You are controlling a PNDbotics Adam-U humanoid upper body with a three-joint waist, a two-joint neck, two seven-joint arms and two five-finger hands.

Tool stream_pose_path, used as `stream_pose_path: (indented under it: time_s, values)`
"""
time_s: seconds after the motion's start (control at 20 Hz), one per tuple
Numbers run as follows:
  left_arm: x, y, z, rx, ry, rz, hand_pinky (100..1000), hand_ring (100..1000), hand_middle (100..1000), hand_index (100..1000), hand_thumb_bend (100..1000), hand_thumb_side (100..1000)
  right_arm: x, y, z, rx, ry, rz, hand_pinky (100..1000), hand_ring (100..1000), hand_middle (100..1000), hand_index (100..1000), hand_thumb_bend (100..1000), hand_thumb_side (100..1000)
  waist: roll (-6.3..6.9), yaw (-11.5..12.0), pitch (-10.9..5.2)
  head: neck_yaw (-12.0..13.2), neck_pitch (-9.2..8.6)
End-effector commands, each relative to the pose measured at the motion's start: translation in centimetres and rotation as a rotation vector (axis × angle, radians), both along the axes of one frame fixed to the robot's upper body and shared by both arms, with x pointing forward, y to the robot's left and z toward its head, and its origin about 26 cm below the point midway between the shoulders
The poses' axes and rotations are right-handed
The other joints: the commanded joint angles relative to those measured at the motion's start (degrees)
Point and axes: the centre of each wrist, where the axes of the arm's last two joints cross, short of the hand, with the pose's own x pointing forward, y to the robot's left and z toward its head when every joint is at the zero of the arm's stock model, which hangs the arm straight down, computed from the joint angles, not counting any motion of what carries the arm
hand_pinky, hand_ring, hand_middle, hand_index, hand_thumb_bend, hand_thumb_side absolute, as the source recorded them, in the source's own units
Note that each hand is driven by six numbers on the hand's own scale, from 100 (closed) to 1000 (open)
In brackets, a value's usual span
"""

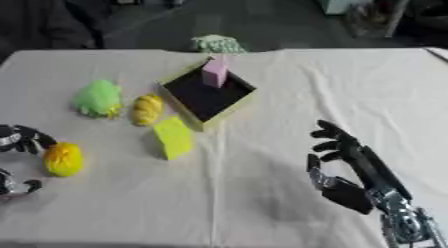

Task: Pick up objects on the table and place them in the box.

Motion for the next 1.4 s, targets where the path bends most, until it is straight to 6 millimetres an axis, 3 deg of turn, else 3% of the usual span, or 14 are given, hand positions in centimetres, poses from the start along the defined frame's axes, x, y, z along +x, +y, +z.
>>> stream_pose_path:
  time_s: [0.05, 0.5, 0.9, 1.0, 1.15, 1.4]
  values:
    - [0.4, 0.4, 0.7, 0.03, -0.078, 0.028, 778, 744, 760, 890, 429, 151, 0.2, -0.2, 0.7, -0.014, -0.02, 0.006, 697, 770, 832, 1000, 100, 309, -0.02, -0.03, -0.55, -0.11, 0.27]
    - [1.3, -0.3, -1.4, 0.0, -0.032, 0.022, 757, 730, 745, 878, 412, 134, 0.2, -0.1, 0.6, -0.011, -0.019, 0.01, 697, 770, 832, 1000, 100, 309, -0.22, -0.31, -0.58, 0.09, 0.27]
    - [2.2, -1.2, -2.2, 0.017, -0.151, 0.054, 648, 591, 591, 749, 310, 106, 0.2, -0.1, 0.5, -0.007, -0.015, 0.008, 697, 770, 832, 1000, 100, 307, -0.42, -0.64, -0.63, 0.14, 0.27]
    - [2.5, -1.4, -1.3, 0.018, -0.195, 0.052, 595, 531, 522, 683, 233, 114, 0.2, -0.1, 0.5, -0.006, -0.014, 0.008, 697, 770, 832, 1000, 100, 308, -0.4, -0.66, -0.64, -0.01, 0.27]
    - [3.0, -1.9, 1.1, 0.019, -0.283, 0.035, 585, 520, 504, 663, 246, 124, 0.2, -0.1, 0.5, -0.005, -0.013, 0.01, 697, 770, 832, 1000, 100, 308, -0.33, -0.7, -0.66, -0.11, 0.27]
    - [4.4, -3.7, 6.8, 0.031, -0.434, -0.037, 600, 522, 503, 663, 261, 140, 0.1, -0.1, 0.4, -0.005, -0.008, 0.013, 697, 770, 832, 1000, 100, 308, -0.2, -1.05, -0.76, 0.0, 0.27]
